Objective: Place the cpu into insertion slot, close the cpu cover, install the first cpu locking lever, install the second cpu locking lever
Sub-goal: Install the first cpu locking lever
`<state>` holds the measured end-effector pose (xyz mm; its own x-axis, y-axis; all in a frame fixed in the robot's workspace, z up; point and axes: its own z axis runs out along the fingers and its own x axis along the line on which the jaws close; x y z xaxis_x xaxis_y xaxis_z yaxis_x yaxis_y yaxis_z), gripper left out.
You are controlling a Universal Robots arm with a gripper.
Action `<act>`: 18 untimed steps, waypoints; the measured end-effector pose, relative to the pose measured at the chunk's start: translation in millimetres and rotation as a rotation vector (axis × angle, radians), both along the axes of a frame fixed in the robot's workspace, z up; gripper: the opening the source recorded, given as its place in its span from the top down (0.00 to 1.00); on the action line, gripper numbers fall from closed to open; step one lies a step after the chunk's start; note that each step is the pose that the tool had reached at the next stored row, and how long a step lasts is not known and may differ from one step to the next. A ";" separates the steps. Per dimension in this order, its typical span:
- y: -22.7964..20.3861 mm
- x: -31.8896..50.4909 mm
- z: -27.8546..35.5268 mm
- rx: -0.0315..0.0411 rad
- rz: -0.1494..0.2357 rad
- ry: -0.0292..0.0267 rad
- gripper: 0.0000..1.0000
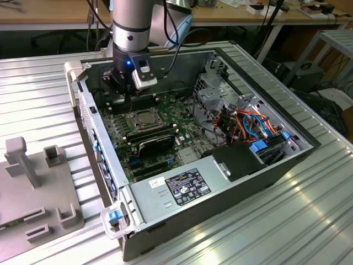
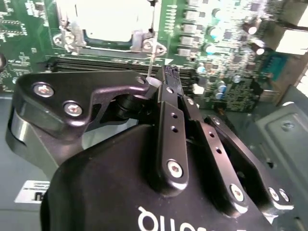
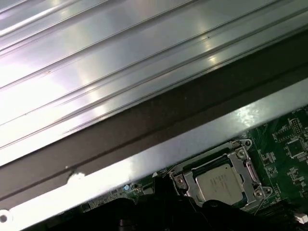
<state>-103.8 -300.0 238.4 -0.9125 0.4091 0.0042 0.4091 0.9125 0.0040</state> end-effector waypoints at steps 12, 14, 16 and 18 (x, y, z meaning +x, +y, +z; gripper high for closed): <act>6.3 25.6 -7.3 0.0000 0.046 0.0000 0.89; 6.3 27.8 -10.3 -0.0004 0.047 0.0002 0.89; 6.3 28.3 -11.2 -0.0006 0.047 0.0003 0.89; 5.1 28.3 -11.8 -0.0004 0.047 0.0009 0.89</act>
<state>-75.5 -294.9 226.6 -0.9307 0.3657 0.0049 0.3657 0.9307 0.0032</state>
